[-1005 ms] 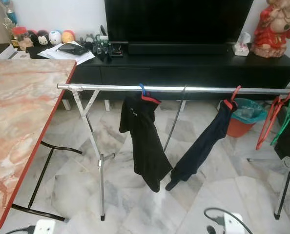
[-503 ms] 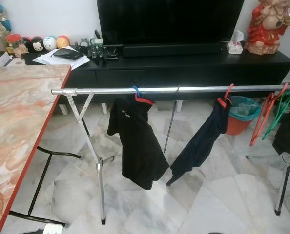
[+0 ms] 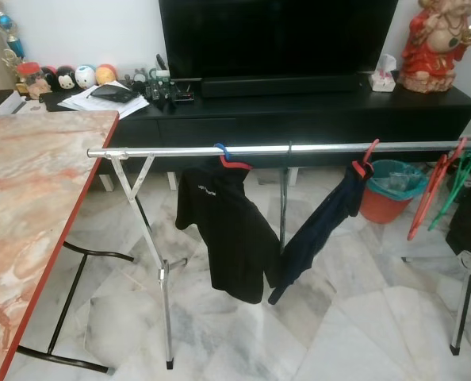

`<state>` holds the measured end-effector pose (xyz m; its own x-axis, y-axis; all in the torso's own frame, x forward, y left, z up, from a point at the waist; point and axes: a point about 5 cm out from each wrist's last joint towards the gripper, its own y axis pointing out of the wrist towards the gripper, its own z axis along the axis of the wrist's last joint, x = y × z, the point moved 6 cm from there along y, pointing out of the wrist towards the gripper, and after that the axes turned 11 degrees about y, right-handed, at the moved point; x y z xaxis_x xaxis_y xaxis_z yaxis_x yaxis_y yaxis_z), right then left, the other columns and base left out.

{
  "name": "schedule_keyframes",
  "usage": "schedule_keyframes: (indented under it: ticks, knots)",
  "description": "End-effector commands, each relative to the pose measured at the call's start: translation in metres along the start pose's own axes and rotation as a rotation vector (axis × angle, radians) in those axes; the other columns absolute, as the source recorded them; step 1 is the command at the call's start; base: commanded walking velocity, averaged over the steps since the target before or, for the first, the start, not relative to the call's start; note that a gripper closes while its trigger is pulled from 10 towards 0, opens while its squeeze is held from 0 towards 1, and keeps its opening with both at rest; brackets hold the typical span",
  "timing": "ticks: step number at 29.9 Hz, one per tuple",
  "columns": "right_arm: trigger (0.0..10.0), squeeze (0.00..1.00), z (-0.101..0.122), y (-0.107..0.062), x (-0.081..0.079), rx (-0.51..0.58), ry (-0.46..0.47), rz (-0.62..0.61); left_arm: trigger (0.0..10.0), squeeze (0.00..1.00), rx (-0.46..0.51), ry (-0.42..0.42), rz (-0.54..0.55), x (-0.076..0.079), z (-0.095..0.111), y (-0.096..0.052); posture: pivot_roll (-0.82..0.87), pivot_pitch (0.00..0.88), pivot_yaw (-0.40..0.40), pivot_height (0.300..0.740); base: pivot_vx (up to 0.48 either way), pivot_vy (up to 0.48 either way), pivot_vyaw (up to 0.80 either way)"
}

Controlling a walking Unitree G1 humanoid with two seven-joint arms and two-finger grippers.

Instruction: Hang hanger

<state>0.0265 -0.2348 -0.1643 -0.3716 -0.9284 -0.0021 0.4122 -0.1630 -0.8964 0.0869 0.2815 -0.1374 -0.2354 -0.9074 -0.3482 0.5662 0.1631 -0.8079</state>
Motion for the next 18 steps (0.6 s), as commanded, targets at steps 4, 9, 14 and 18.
schedule_keyframes:
  ticks: [4,9,14,18]
  knots:
    - [10.0,0.0,-0.012,-0.008,0.009,-0.015,0.002,-0.003,10.0,0.0,-0.012,0.017,-0.005,-0.003,-0.013,-0.009,-0.01,0.031,0.031,0.74,0.0,0.0,0.0]
    - [10.0,0.0,-0.015,-0.01,0.01,-0.018,0.003,0.0,10.0,0.0,-0.021,0.008,-0.01,0.002,-0.021,-0.014,0.0,0.034,0.026,0.74,0.0,0.0,0.0]
    - [10.0,0.0,-0.015,-0.01,0.011,-0.015,0.008,0.001,10.0,0.0,-0.029,0.006,-0.016,0.007,-0.027,-0.019,0.0,0.039,0.025,0.74,0.0,0.0,0.0]
    - [10.0,0.0,-0.017,-0.012,0.013,-0.016,0.013,-0.001,10.0,0.0,-0.034,0.006,-0.023,0.009,-0.031,-0.022,0.0,0.052,0.024,0.74,0.0,0.0,0.0]
